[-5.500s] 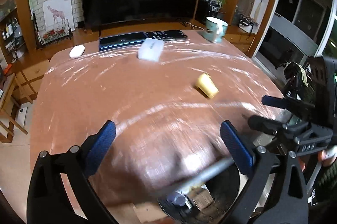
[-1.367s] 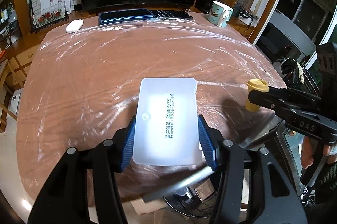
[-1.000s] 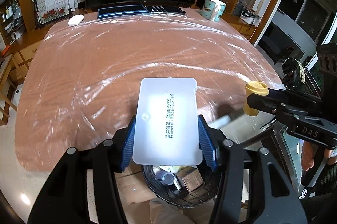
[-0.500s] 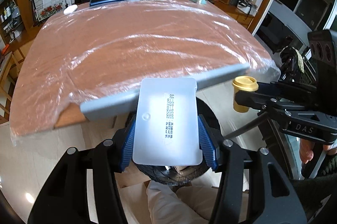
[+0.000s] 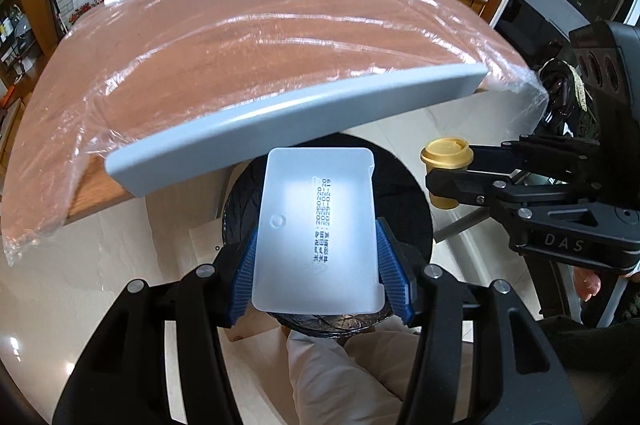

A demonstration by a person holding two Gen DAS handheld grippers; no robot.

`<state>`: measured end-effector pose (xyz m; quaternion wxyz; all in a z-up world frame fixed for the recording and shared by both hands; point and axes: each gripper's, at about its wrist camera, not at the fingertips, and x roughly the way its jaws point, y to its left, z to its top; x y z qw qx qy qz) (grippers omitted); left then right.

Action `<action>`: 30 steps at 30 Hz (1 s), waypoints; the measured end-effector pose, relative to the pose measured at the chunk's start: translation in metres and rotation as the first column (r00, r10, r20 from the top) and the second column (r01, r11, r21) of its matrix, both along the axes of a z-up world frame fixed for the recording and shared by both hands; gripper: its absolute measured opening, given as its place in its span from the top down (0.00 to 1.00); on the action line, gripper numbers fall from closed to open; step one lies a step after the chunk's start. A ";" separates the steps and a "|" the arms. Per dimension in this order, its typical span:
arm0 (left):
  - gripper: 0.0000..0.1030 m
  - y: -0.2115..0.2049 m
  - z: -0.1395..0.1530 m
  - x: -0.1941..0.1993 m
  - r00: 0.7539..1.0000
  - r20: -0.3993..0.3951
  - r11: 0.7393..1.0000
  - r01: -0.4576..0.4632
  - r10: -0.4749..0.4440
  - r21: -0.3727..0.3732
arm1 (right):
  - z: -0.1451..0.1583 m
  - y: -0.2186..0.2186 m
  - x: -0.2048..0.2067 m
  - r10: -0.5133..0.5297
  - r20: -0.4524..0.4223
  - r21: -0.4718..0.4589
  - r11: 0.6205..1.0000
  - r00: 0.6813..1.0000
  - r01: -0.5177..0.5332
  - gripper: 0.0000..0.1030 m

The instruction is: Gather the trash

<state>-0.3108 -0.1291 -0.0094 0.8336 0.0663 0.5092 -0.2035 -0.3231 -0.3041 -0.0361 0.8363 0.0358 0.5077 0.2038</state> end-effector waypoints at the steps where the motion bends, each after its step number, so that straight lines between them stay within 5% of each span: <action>1: 0.46 0.000 -0.003 0.001 1.000 -0.006 1.000 0.001 -0.001 0.003 | -0.002 0.000 0.002 0.000 -0.005 -0.003 1.000 1.000 0.000 0.67; 10: 0.46 0.000 -0.022 0.013 0.998 -0.060 1.000 0.021 -0.021 0.010 | -0.024 0.000 0.014 -0.005 -0.067 -0.019 1.000 0.998 0.004 0.66; 13: 0.26 0.002 -0.020 0.015 0.998 -0.063 1.000 0.021 -0.022 -0.015 | -0.026 -0.003 0.016 -0.018 -0.077 -0.014 1.000 0.997 0.017 0.44; 19: 0.25 0.008 -0.006 0.019 0.998 -0.062 0.999 0.023 -0.026 -0.043 | -0.009 -0.009 0.014 -0.011 -0.056 -0.021 1.000 0.998 0.010 0.42; 24: 0.25 0.018 0.049 0.021 0.997 0.063 0.990 0.059 -0.052 -0.125 | 0.052 -0.021 0.018 -0.017 0.096 0.040 0.999 0.995 0.013 0.22; 26: 0.16 0.023 0.070 0.033 0.992 0.124 0.989 0.049 -0.031 -0.141 | 0.072 -0.027 0.034 -0.059 0.168 0.027 0.998 0.984 0.056 0.08; 30: 0.06 0.042 0.092 0.079 0.967 0.233 0.990 -0.079 0.105 -0.116 | 0.083 -0.047 0.085 -0.166 0.240 -0.027 0.984 0.956 0.177 0.04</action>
